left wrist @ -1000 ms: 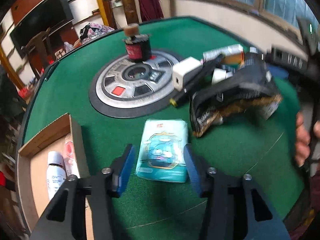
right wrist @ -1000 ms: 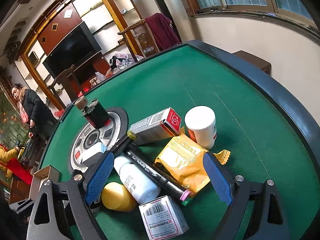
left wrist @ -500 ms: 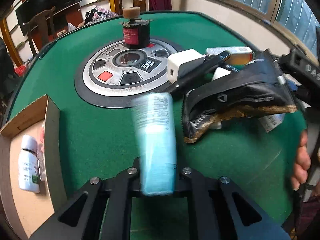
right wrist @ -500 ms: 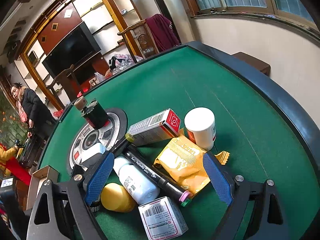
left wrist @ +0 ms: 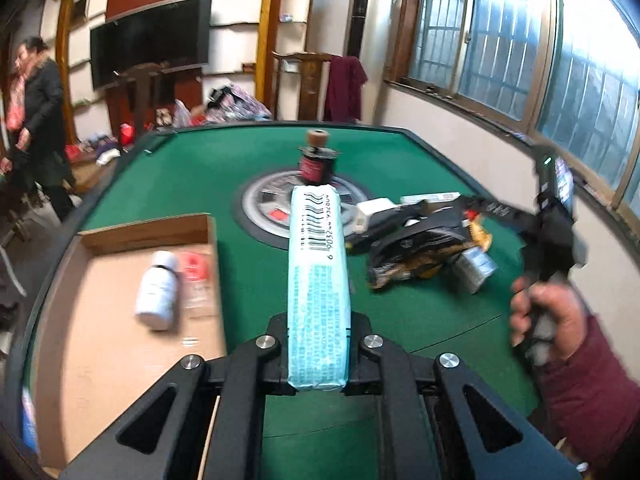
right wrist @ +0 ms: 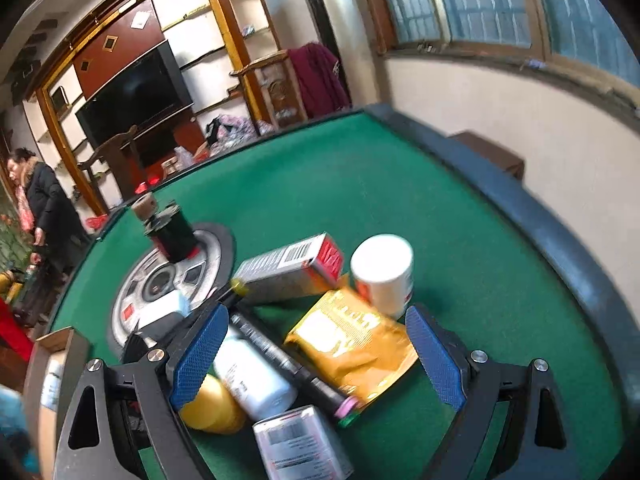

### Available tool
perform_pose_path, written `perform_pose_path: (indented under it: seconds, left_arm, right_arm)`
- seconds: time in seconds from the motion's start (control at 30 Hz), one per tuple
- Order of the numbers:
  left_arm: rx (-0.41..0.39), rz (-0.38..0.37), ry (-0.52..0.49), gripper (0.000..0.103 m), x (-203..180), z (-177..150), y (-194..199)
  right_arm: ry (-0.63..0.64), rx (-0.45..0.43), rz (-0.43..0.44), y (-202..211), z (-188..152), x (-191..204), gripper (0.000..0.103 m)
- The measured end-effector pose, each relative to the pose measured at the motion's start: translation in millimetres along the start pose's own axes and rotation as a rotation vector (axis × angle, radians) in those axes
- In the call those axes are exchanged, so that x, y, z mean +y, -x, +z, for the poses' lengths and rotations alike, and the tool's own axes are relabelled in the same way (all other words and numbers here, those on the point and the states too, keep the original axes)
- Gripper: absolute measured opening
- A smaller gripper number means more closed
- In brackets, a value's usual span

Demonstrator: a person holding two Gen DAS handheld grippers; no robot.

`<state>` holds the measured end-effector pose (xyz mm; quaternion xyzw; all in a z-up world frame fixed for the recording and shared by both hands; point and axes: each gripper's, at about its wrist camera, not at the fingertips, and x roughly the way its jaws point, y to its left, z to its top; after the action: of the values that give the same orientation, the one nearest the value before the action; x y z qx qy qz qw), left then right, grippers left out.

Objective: Organize objects
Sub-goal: 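Lift the tissue pack with the left gripper while the right gripper grasps the black snack bag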

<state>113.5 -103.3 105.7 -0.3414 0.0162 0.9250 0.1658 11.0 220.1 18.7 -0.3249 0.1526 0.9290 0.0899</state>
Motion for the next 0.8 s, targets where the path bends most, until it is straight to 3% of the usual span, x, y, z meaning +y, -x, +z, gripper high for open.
perform_pose_path:
  seconds: [0.07, 0.17, 0.3, 0.37, 0.5, 0.67, 0.77, 0.8]
  left_arm:
    - [-0.004, 0.019, -0.012, 0.011, 6, -2, 2]
    - [-0.024, 0.024, 0.022, 0.011, 19, -7, -4]
    - [0.003, -0.022, 0.093, 0.011, 29, -17, -17]
    - [-0.004, -0.063, 0.131, 0.011, 34, -23, -14]
    - [-0.028, -0.072, 0.138, 0.011, 39, -28, 0]
    - [-0.043, -0.054, 0.155, 0.012, 47, -34, 14]
    - [-0.038, -0.059, 0.176, 0.012, 51, -38, 15]
    - [-0.036, -0.060, 0.182, 0.012, 51, -40, 16]
  right_arm:
    - [0.004, -0.021, -0.017, 10, 7, -1, 0.093]
    - [0.020, -0.021, 0.045, 31, 25, 6, 0.093]
    - [0.059, 0.101, 0.186, 41, 35, 29, 0.094]
    - [0.067, 0.140, 0.215, 42, 27, 40, 0.094]
    - [0.077, 0.211, 0.238, 32, -8, 58, 0.094]
    - [0.160, 0.194, 0.189, 19, -36, 88, 0.091]
    - [0.251, 0.145, 0.124, 15, -42, 110, 0.067]
    - [0.280, 0.145, 0.102, 11, -44, 115, 0.051]
